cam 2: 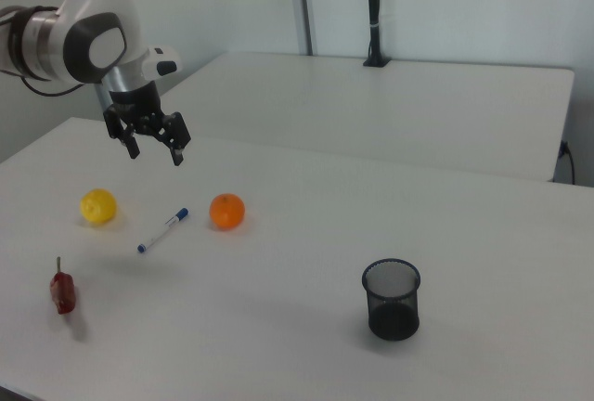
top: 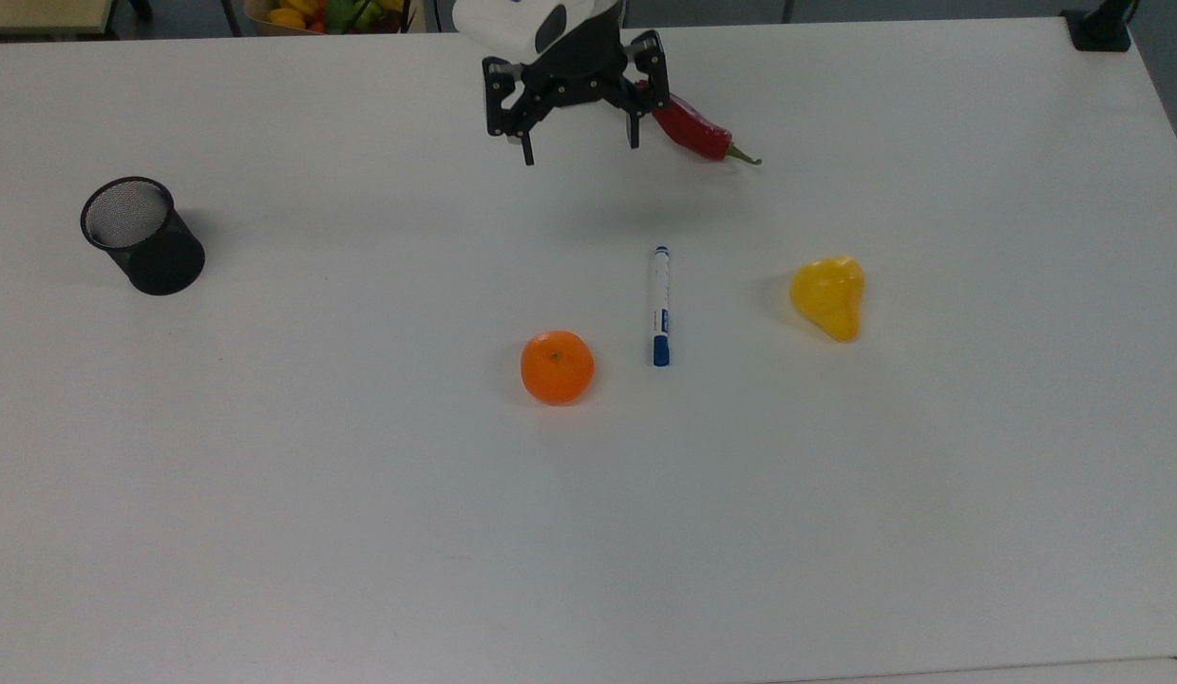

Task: Place marker
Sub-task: 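Move the gripper down over the blue-capped white marker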

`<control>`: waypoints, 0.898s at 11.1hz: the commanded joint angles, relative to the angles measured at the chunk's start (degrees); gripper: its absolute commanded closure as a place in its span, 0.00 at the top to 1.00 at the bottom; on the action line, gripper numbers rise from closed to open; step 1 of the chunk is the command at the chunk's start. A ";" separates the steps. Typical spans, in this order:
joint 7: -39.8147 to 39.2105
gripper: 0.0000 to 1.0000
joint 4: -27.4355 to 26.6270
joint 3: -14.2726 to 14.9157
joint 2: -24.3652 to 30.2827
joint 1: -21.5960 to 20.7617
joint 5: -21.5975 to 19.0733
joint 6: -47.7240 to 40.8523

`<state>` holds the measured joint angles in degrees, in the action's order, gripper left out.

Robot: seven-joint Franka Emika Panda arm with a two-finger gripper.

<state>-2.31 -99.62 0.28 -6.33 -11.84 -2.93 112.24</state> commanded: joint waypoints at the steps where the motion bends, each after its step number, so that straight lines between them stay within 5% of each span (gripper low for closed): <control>1: 7.83 1.00 -0.57 0.69 -3.76 -3.27 1.69 6.13; 10: 19.78 0.86 -0.40 0.69 -14.75 -7.84 8.99 17.38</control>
<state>12.74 -99.75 0.22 -18.91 -17.95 3.17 126.12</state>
